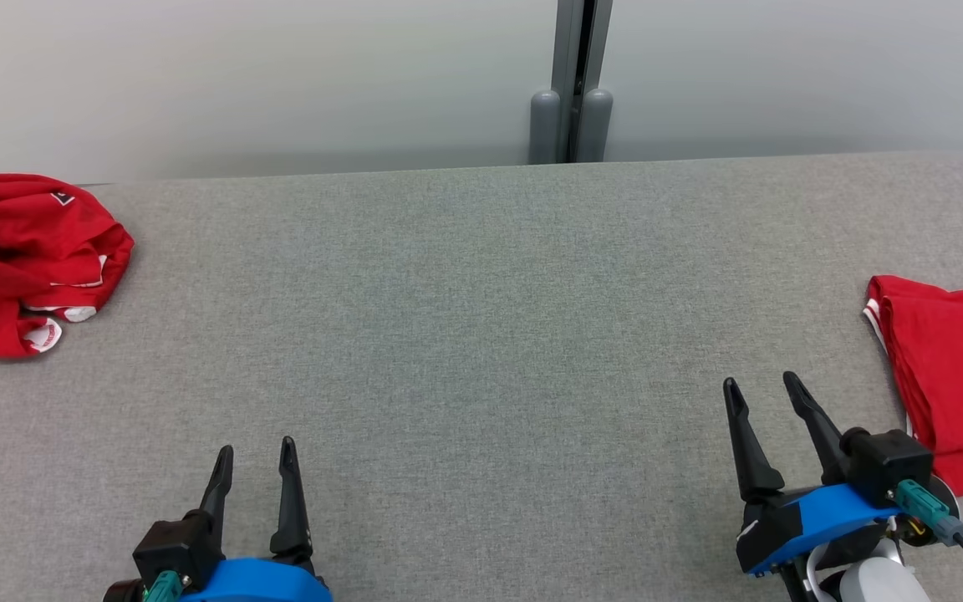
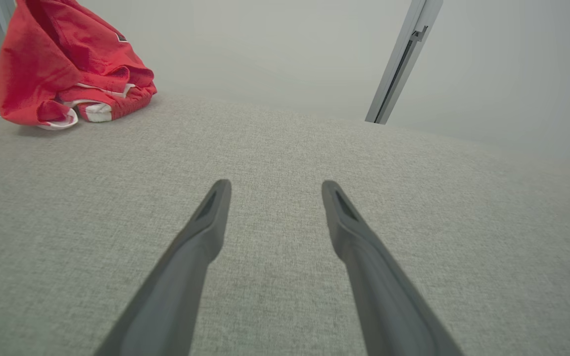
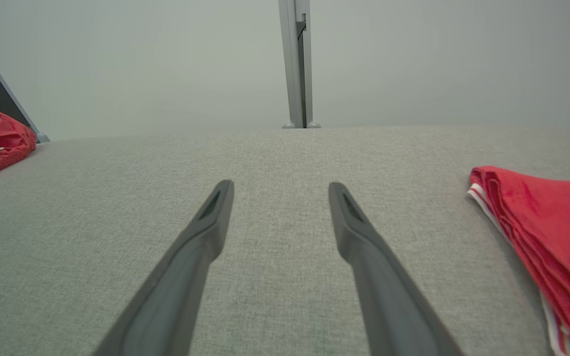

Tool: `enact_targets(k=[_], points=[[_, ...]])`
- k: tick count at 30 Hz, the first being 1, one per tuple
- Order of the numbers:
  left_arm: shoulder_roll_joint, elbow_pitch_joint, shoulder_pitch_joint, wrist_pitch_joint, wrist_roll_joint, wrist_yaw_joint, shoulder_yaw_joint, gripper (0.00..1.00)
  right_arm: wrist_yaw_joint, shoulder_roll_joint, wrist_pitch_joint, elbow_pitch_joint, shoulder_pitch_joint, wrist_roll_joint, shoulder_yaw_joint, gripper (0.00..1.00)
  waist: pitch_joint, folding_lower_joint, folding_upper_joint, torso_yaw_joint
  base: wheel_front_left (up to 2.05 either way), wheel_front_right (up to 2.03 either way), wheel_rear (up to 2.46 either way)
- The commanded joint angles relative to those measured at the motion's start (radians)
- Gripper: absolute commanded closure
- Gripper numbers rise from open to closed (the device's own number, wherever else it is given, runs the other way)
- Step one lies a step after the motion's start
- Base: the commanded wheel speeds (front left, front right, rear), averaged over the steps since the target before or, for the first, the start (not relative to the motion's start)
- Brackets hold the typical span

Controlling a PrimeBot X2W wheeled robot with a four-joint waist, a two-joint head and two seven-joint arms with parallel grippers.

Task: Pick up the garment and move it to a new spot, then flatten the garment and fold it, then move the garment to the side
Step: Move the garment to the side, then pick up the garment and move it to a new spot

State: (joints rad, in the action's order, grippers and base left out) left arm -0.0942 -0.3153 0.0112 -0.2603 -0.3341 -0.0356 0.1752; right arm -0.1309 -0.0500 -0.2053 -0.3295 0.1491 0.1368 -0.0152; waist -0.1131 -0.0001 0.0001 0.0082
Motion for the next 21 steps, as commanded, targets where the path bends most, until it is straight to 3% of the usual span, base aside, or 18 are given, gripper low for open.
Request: enact_targets(k=[1, 21], points=[[0.0, -0.002, 0.013, -0.005, 0.006, -0.002, -0.001, 0.0, 0.0, -0.001, -0.006, 0.009, -0.012, 0.001, -0.004, 0.0, -0.001, 0.0001, -0.0001, -0.002, 0.0, 0.0, 0.0], [0.004, 0.015, 0.032, -0.006, 0.01, 0.013, -0.009, 0.0, 0.0, -0.001, 0.008, 0.026, -0.015, -0.01, -0.011, 0.0, -0.007, 0.0001, -0.0001, 0.02, 0.0, 0.0, 0.0]])
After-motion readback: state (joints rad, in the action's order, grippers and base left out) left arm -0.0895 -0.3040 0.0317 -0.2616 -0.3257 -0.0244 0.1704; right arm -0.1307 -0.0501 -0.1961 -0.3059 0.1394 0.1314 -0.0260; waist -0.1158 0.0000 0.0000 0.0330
